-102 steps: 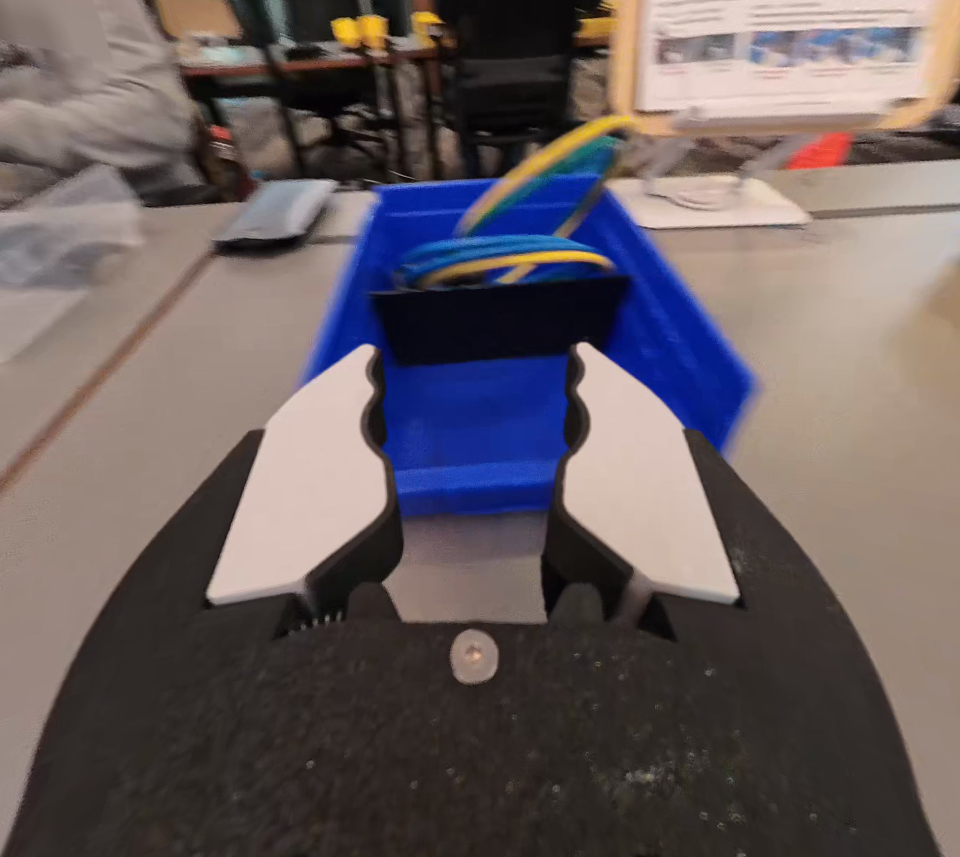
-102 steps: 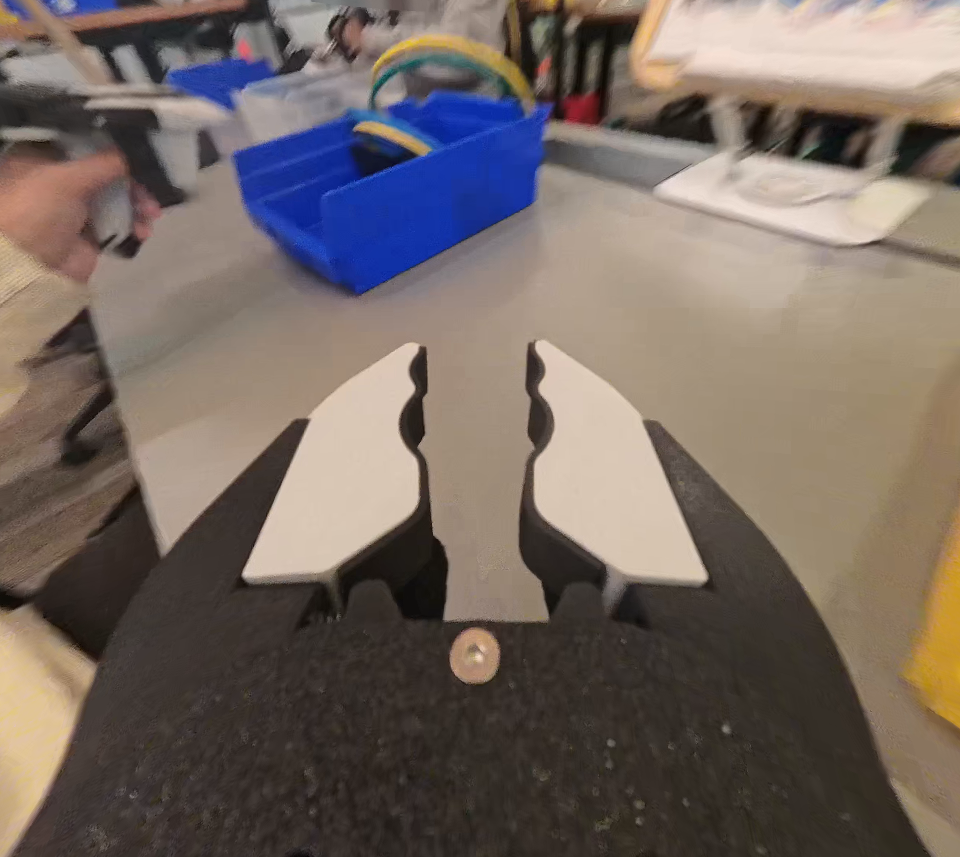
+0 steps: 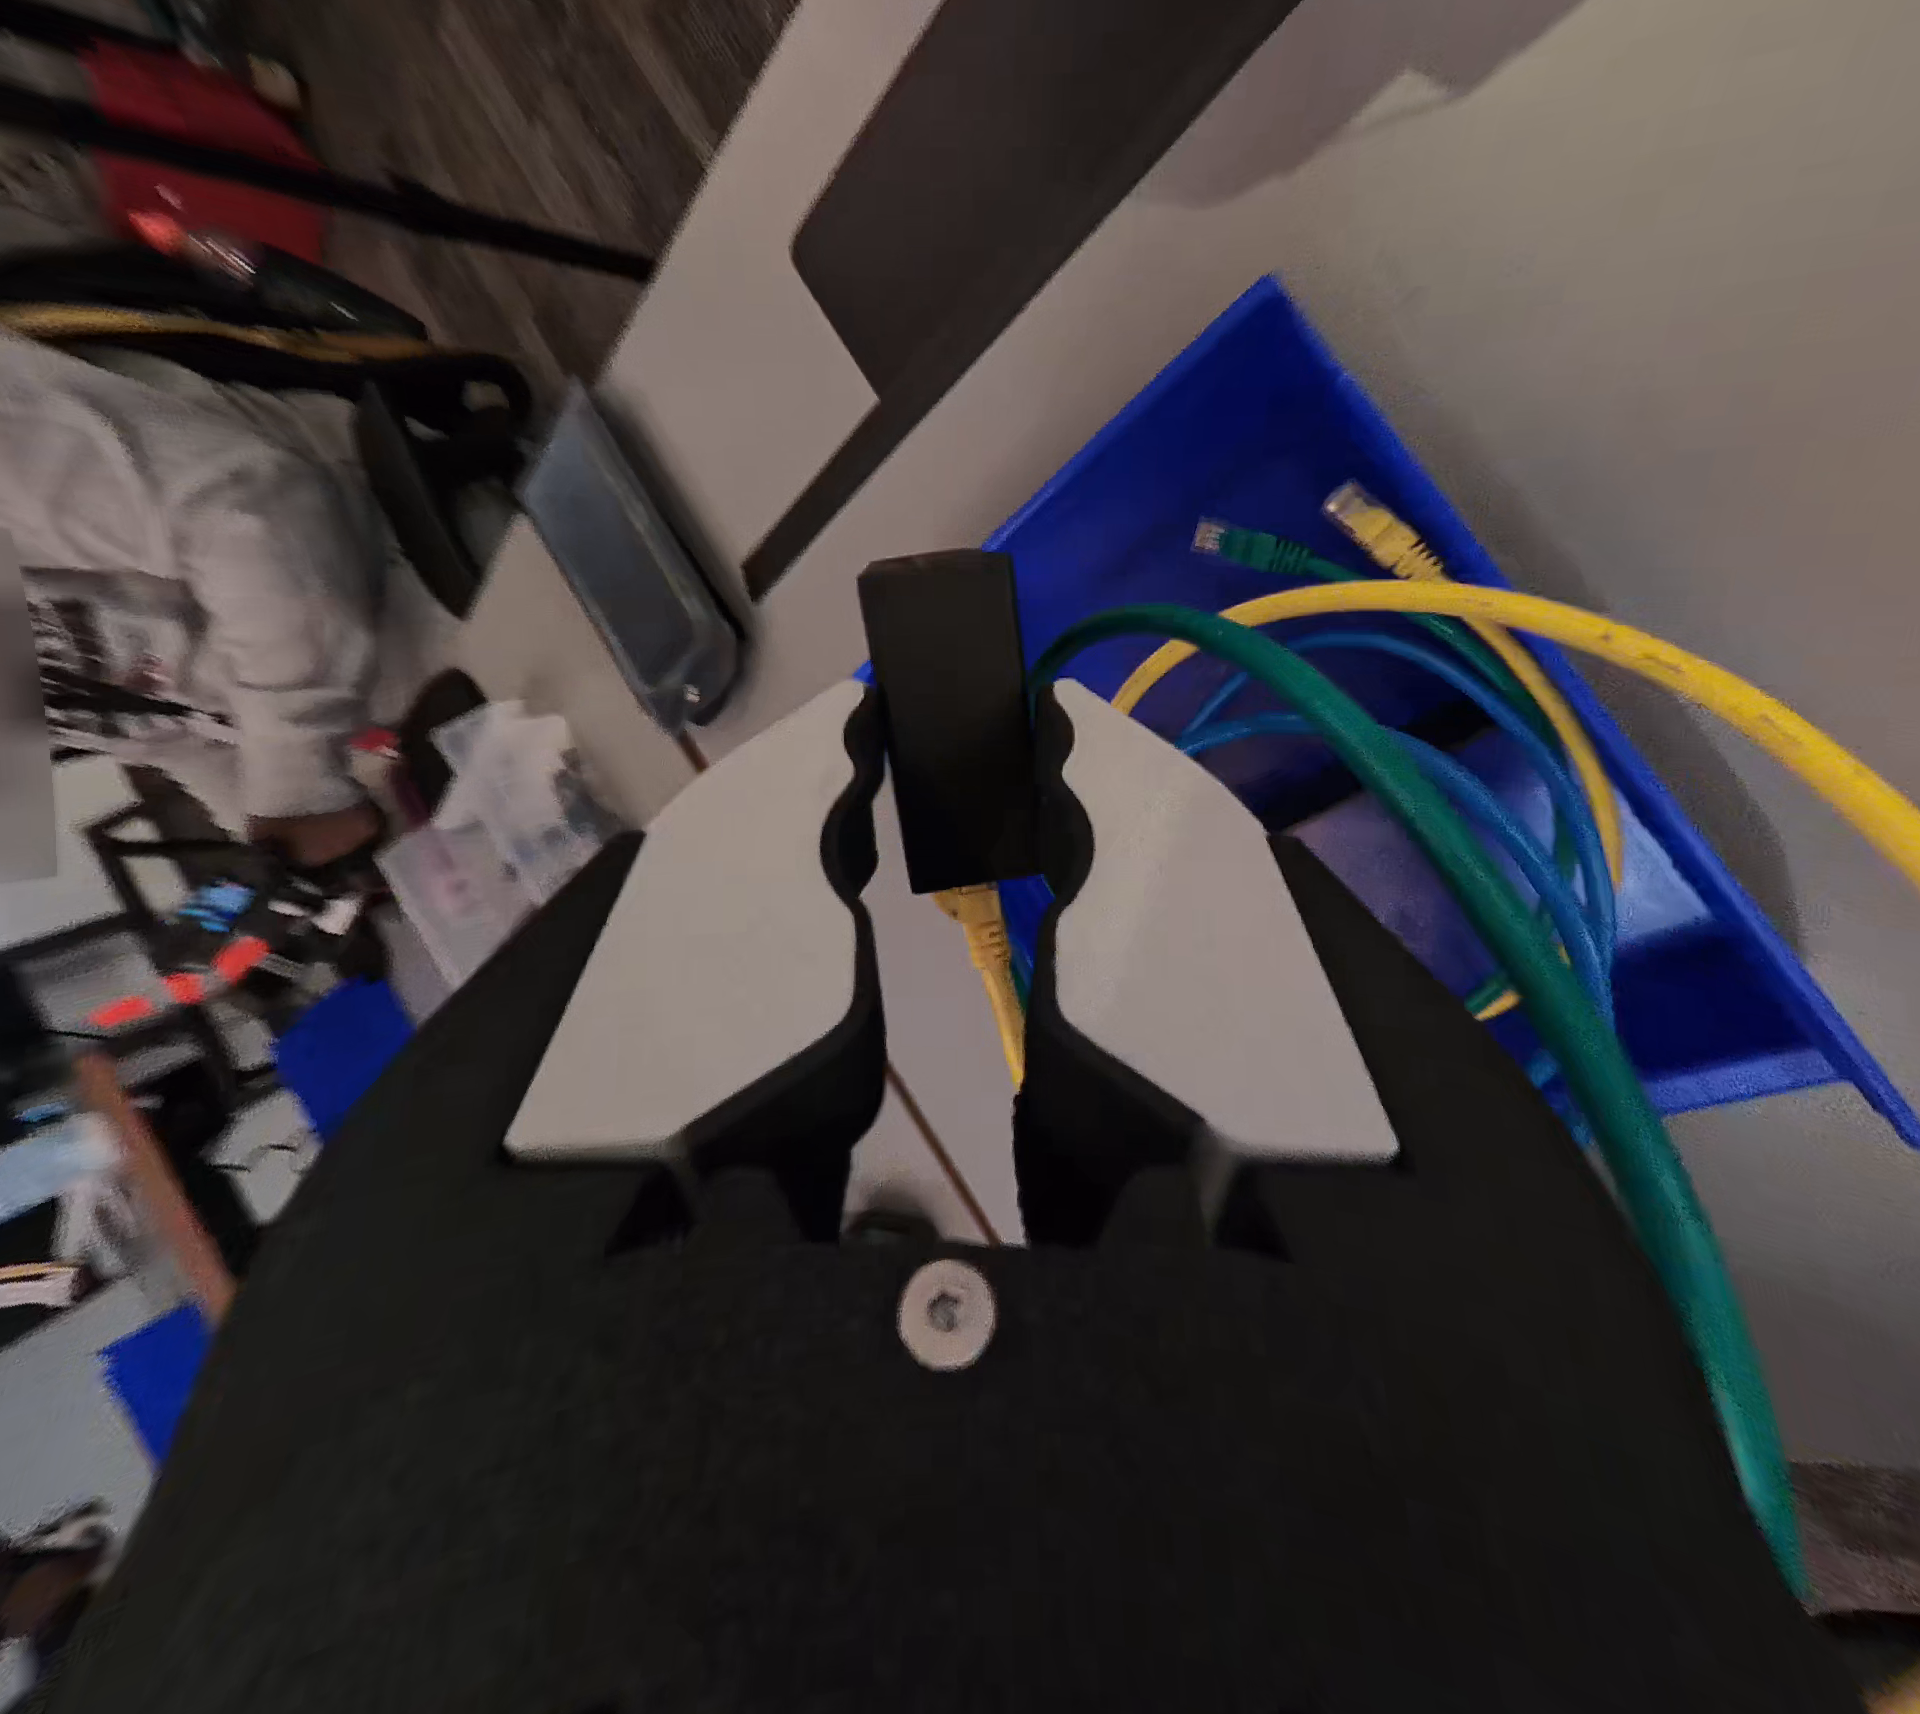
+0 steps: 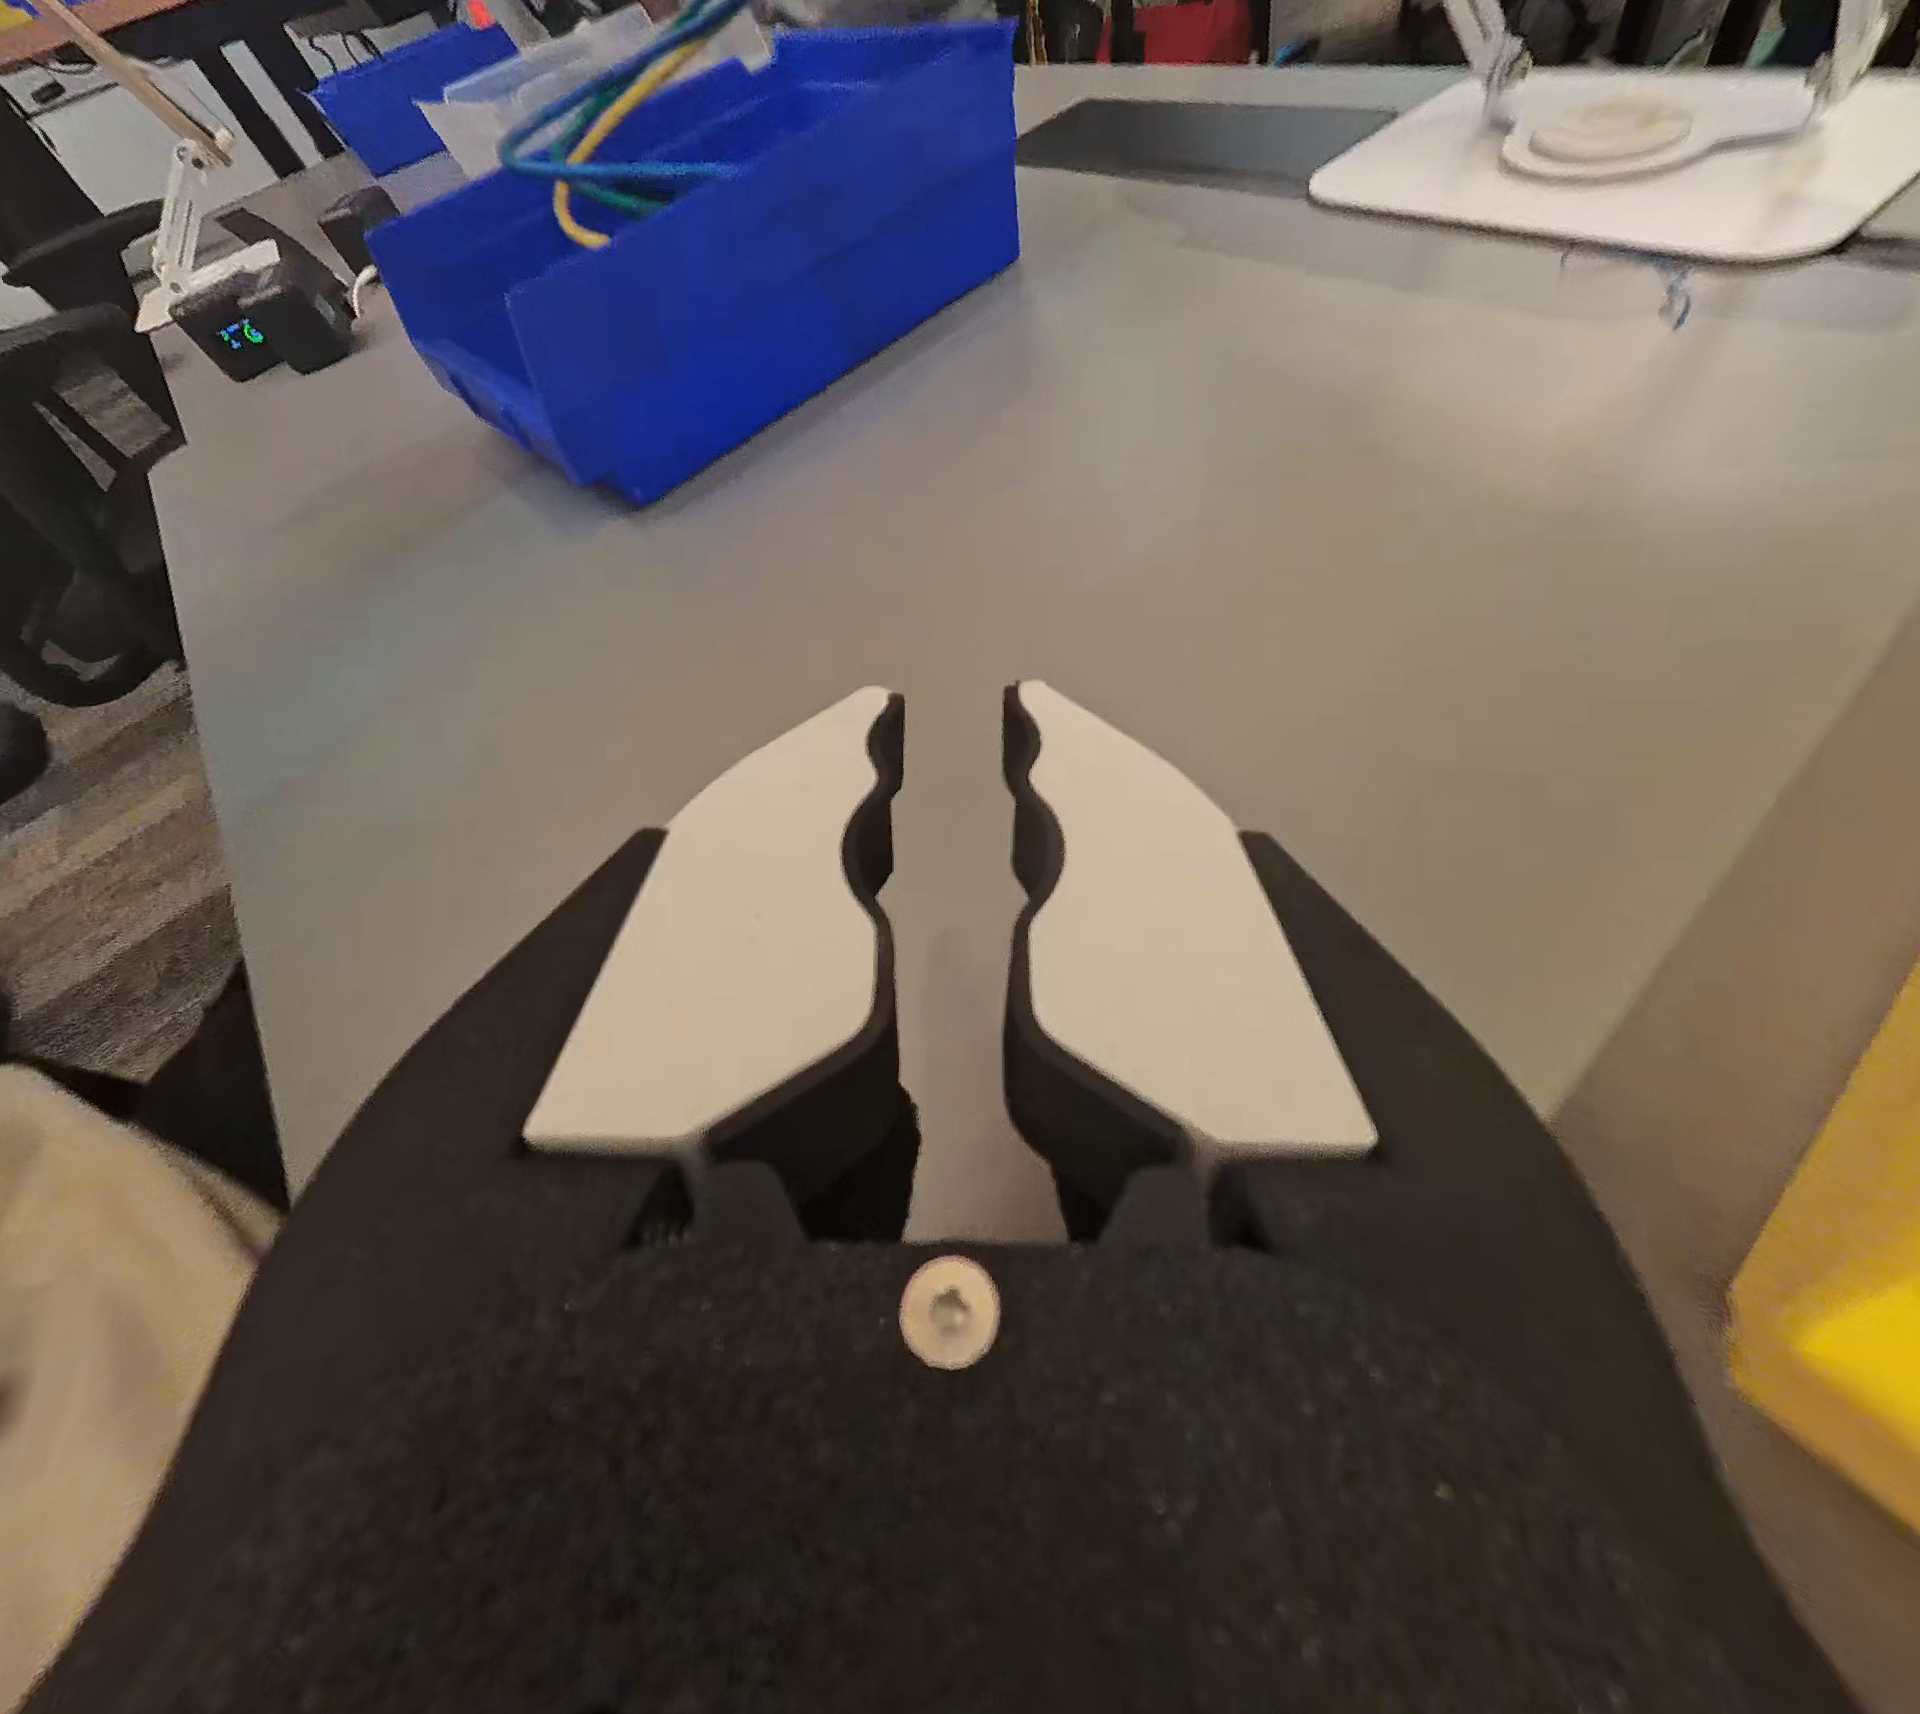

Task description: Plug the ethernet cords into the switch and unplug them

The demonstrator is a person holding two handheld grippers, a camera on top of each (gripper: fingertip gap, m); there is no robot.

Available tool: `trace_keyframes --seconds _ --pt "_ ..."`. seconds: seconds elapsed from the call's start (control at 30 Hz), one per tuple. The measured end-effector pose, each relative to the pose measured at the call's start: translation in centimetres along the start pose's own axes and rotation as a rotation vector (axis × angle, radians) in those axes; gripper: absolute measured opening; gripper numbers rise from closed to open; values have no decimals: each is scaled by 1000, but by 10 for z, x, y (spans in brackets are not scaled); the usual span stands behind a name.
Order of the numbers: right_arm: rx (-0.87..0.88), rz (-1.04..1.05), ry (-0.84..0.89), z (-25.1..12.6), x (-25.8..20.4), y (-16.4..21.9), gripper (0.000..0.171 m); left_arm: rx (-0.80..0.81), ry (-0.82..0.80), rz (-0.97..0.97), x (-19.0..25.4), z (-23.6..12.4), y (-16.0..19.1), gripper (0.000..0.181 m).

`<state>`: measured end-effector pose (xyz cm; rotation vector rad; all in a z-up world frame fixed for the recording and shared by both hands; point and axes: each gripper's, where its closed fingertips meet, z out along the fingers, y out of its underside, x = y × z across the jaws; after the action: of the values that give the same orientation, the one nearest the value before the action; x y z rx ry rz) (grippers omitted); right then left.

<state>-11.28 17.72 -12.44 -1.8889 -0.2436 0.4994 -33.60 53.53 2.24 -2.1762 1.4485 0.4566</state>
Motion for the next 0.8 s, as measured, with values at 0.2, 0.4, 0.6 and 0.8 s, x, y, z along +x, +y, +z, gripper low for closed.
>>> trace_keyframes --seconds 0.2,0.4,0.6,0.8 --pt "107 -110 -13 13 -4 -78 25 194 -140 183 25 -129 -70 27" --pt "226 -165 -52 1 -26 -140 24 394 -290 227 33 -258 -123 27" --pt "205 -169 -19 -19 -25 -116 23 479 -355 185 22 -329 -141 27" --pt "236 -139 -2 -41 -22 -116 23 528 -476 146 5 -379 -154 26"
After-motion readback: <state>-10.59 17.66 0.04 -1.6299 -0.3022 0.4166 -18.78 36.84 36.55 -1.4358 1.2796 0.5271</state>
